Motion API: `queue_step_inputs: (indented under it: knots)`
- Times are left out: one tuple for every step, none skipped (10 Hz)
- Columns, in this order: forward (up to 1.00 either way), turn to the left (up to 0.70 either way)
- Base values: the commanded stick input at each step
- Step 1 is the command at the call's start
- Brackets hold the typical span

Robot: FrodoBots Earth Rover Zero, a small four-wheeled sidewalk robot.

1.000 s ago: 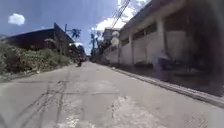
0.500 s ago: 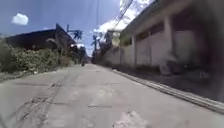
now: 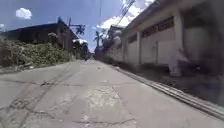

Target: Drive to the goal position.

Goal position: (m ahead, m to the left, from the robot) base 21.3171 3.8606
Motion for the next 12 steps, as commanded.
queue_step_inputs:
  knots:
    - [0.85,0.0]
    - [0.85,0.0]
    - [0.85,0.0]
    - [0.85,0.0]
    - [0.85,0.0]
    - [0.85,0.0]
    - [0.85,0.0]
    - [0.85,0.0]
    - [0.85,0.02]
    - [0.85,0.03]
    - [0.85,0.04]
    - [0.85,0.05]
